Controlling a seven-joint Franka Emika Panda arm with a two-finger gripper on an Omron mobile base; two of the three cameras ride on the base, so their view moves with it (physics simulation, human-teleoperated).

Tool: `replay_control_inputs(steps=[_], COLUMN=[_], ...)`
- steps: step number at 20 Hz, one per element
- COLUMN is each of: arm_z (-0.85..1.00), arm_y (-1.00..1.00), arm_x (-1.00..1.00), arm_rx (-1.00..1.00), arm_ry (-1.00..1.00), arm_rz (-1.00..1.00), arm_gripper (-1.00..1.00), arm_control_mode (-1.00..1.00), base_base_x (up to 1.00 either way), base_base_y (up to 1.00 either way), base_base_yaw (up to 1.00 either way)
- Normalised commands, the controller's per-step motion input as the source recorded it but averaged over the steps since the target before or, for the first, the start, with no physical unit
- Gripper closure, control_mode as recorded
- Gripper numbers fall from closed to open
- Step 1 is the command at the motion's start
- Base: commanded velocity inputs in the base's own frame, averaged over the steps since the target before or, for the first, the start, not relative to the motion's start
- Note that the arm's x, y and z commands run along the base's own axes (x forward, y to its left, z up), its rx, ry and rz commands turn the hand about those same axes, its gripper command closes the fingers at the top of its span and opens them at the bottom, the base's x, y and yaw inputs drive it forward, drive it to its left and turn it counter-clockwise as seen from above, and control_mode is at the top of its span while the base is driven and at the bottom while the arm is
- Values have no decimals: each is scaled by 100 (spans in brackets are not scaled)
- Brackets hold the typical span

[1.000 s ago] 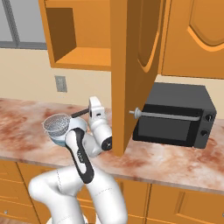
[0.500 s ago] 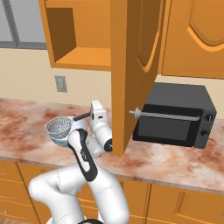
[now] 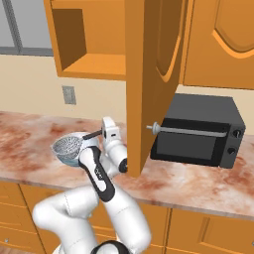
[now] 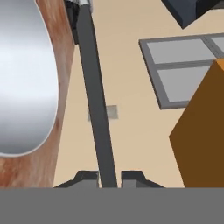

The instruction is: Open the cabinet and setup a tea strainer by placing it in the bowl upright.

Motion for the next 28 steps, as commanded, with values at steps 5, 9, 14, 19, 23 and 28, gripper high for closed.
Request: replay_control_inputs(steps=[5, 9, 14, 19, 23, 28], arm_z=[-10, -14, -21, -22, -15, -12], arm_y=[37, 29, 6, 0, 0, 0], arm_x=[17, 23, 23, 22, 14, 0], arm_rx=[0, 0, 0, 0, 0, 0], arm_ry=[0, -1, -3, -3, -2, -5], arm_rz=[0, -1, -2, -2, 0, 0], arm_gripper=[100, 100, 100, 100, 100, 100], arm_control_mode=[-100, -100, -100, -100, -100, -100], base_base_x=[0, 0, 0, 0, 0, 0], base_base_y=[0, 0, 0, 0, 0, 0], base_base_yaw=[0, 0, 0, 0, 0, 0])
